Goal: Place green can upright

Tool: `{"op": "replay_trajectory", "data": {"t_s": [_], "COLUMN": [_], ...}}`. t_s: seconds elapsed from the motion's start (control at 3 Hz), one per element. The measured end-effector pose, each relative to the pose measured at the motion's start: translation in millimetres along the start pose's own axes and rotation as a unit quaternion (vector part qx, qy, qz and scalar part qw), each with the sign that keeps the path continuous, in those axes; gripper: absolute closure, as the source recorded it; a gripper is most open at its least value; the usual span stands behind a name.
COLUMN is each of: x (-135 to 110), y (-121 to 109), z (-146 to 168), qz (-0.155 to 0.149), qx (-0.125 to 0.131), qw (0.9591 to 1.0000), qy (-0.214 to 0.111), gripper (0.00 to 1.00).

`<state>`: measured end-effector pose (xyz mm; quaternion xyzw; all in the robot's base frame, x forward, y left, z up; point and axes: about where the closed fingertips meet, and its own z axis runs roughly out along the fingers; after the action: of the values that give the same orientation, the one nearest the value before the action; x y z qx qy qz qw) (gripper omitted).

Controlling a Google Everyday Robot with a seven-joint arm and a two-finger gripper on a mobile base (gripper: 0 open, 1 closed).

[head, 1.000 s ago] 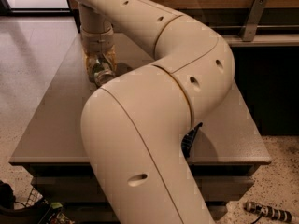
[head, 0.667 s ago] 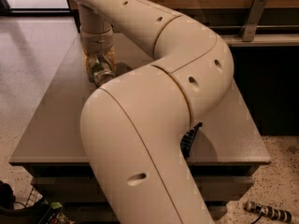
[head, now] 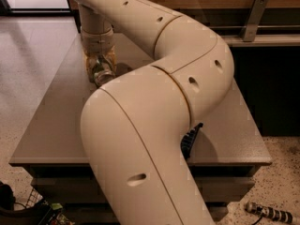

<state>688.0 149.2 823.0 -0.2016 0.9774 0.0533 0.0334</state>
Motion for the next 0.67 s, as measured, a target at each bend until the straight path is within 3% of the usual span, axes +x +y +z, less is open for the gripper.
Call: {"op": "replay_trajectory", "data": {"t_s": [0.33,0.67], "x": [-11.1,-21.1], "y": [-5.8,-12.0], "z": [-22.9,-56.4], "qz": [-0.013,-0.036], "qx": [-0.002,-0.005], "qw": [0.9988,0.9927], "qy": [-0.048,-0.115], "gripper": [1.0,1.0]}}
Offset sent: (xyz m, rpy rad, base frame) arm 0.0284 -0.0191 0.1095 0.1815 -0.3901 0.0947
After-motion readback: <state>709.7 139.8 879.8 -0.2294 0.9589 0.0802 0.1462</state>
